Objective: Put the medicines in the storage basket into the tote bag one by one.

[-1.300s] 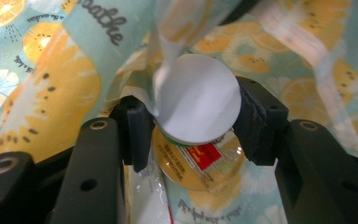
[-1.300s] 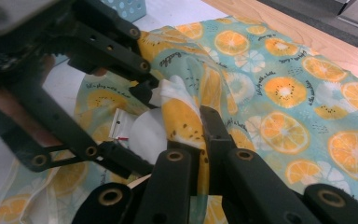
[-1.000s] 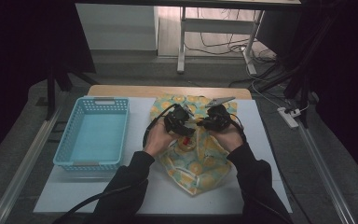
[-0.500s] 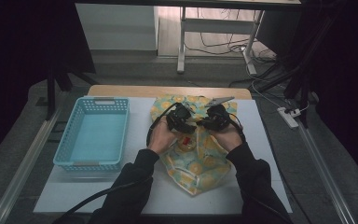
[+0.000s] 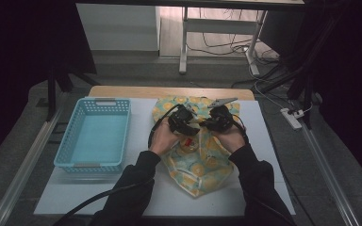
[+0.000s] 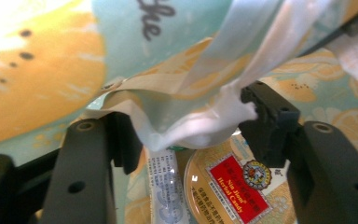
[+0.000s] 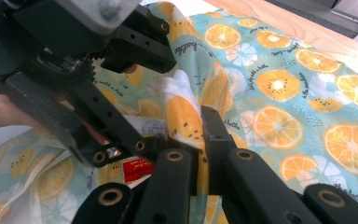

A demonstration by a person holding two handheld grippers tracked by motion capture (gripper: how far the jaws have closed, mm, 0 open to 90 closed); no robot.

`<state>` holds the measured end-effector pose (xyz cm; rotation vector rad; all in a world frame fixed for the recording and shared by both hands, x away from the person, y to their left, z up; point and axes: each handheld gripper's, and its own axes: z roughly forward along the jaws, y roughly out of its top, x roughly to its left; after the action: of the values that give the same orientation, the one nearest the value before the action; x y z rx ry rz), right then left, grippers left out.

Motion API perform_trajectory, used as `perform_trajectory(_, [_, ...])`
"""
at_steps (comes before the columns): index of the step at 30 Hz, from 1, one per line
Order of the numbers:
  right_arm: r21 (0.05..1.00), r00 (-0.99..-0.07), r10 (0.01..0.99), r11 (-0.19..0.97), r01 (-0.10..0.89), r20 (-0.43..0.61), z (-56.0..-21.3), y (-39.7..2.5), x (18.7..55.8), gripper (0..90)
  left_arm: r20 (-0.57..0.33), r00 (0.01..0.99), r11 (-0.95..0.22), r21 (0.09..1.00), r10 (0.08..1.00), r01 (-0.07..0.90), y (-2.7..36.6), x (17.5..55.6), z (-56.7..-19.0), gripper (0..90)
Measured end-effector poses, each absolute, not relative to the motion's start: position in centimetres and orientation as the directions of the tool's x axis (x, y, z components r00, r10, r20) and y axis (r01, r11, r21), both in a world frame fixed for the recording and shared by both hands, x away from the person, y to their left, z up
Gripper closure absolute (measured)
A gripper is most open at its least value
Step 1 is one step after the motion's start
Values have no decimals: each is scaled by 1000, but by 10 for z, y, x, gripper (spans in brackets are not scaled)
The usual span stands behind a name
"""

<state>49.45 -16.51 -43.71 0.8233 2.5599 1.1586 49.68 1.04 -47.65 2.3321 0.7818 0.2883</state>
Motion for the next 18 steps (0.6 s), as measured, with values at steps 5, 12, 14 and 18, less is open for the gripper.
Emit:
perform_trajectory(5, [748, -819, 573, 529, 400, 33, -435, -167, 495, 889, -9, 808, -608, 654, 589, 450, 10, 494, -472, 360])
perform_trajectory(12, [752, -818, 574, 524, 400, 35, -433, -169, 494, 889, -8, 817, -613, 657, 577, 439, 16, 486, -463, 331])
perform_trajectory(14, [753, -818, 575, 523, 399, 35, -433, -170, 494, 889, -18, 819, -607, 662, 573, 440, 18, 484, -462, 319])
perform_trajectory(18, [753, -817, 575, 523, 398, 33, -432, -171, 494, 889, -33, 827, -602, 669, 561, 435, 23, 478, -459, 296])
